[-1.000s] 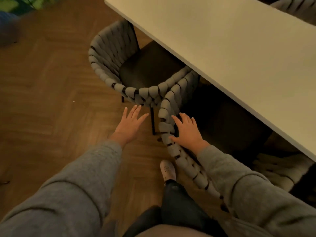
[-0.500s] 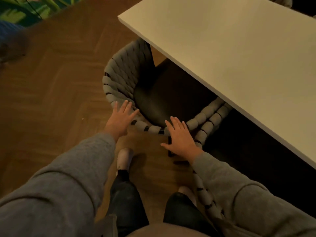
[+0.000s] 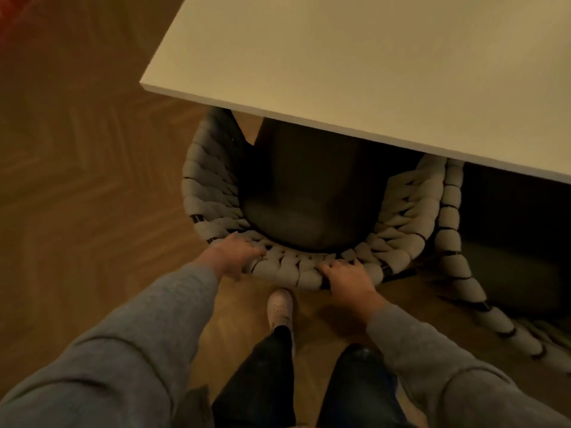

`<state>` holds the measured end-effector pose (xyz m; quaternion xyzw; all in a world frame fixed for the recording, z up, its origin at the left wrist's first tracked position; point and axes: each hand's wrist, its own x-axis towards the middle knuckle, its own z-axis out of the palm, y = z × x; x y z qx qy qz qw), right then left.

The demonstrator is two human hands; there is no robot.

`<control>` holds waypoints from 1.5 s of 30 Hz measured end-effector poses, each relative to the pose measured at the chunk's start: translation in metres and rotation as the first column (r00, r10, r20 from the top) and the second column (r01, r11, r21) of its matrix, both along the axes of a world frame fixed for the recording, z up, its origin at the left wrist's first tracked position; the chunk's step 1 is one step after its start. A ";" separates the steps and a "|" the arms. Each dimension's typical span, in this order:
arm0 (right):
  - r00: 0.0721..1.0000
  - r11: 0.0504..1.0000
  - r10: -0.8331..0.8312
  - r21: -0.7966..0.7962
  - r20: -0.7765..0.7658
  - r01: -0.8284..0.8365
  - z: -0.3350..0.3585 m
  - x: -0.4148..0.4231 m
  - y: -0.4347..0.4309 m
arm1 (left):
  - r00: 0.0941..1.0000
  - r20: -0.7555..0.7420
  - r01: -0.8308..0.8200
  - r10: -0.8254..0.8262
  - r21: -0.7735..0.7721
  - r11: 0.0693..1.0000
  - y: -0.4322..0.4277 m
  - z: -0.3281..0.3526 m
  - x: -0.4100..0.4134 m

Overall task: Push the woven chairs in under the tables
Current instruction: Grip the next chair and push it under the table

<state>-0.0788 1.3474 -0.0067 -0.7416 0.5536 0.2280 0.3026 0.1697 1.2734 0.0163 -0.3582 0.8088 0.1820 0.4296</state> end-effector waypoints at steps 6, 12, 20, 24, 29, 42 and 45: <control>0.978 0.990 -0.141 -0.051 -0.156 0.134 0.002 0.021 0.001 | 0.990 -0.122 0.064 -0.065 -0.009 0.998 -0.012 0.003 0.009; 0.968 0.980 -0.191 -0.091 -0.162 0.178 0.004 0.032 0.011 | 0.980 -0.190 0.040 -0.064 -0.128 0.991 0.004 -0.003 0.019; 0.973 0.985 -0.147 -0.115 -0.176 0.128 0.004 0.058 0.050 | 0.976 -0.216 -0.002 -0.028 -0.134 0.991 0.049 -0.007 0.049; 0.975 0.985 -0.145 -0.115 -0.166 0.127 0.006 0.078 0.071 | 0.971 -0.239 -0.034 0.005 -0.121 0.992 0.073 -0.012 0.071; 0.979 0.986 -0.133 -0.119 -0.156 0.115 0.007 0.103 0.083 | 0.978 -0.209 -0.023 0.000 -0.107 0.994 0.086 -0.016 0.098; 0.971 0.978 -0.175 -0.141 -0.165 0.152 0.013 0.135 0.020 | 0.972 -0.236 -0.015 -0.008 -0.094 0.995 0.014 -0.020 0.129; 0.970 0.977 -0.181 -0.143 -0.161 0.159 0.012 0.136 0.006 | 0.969 -0.245 -0.015 -0.011 -0.105 0.994 -0.002 -0.019 0.129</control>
